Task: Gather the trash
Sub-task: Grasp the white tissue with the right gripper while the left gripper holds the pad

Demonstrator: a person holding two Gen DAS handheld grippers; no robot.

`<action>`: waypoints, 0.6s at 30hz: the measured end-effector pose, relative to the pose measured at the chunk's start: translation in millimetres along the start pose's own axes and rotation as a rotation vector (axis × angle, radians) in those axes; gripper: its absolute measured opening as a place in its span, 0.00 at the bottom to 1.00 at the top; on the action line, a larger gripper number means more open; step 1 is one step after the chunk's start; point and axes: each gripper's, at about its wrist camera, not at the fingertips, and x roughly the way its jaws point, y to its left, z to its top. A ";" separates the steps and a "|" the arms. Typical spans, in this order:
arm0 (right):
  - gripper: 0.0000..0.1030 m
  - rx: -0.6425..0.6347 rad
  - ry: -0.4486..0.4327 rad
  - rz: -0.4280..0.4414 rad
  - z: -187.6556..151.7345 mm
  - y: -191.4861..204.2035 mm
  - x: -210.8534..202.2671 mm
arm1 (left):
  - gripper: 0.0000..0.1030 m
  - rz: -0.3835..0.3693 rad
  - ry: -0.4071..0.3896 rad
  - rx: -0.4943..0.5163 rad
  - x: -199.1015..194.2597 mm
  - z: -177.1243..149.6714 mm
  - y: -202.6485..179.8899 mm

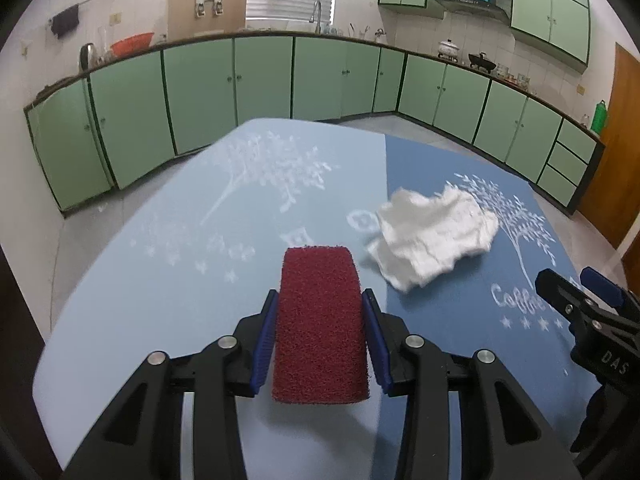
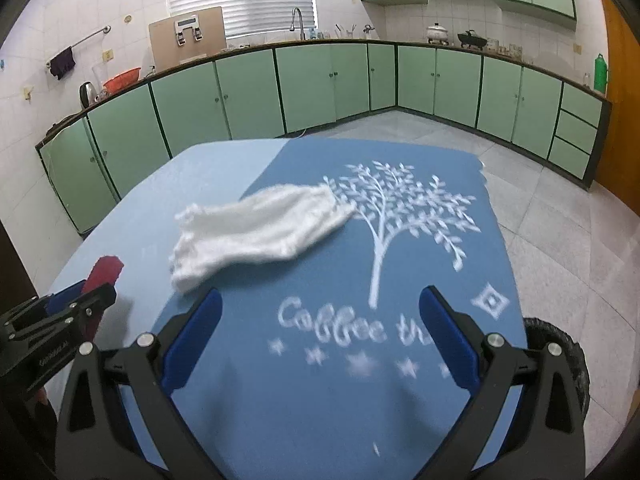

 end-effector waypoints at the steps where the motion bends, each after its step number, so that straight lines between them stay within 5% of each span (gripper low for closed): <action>1: 0.93 0.003 0.000 0.001 3.8 1.9 4.0 | 0.40 0.001 0.003 0.000 4.3 4.5 2.1; 13: 0.93 0.033 0.076 -0.019 35.8 17.0 71.0 | 0.40 0.014 0.032 -0.004 33.2 22.4 21.4; 18: 0.75 0.036 0.162 0.010 35.1 22.6 92.9 | 0.40 0.016 0.051 -0.007 42.9 21.3 25.3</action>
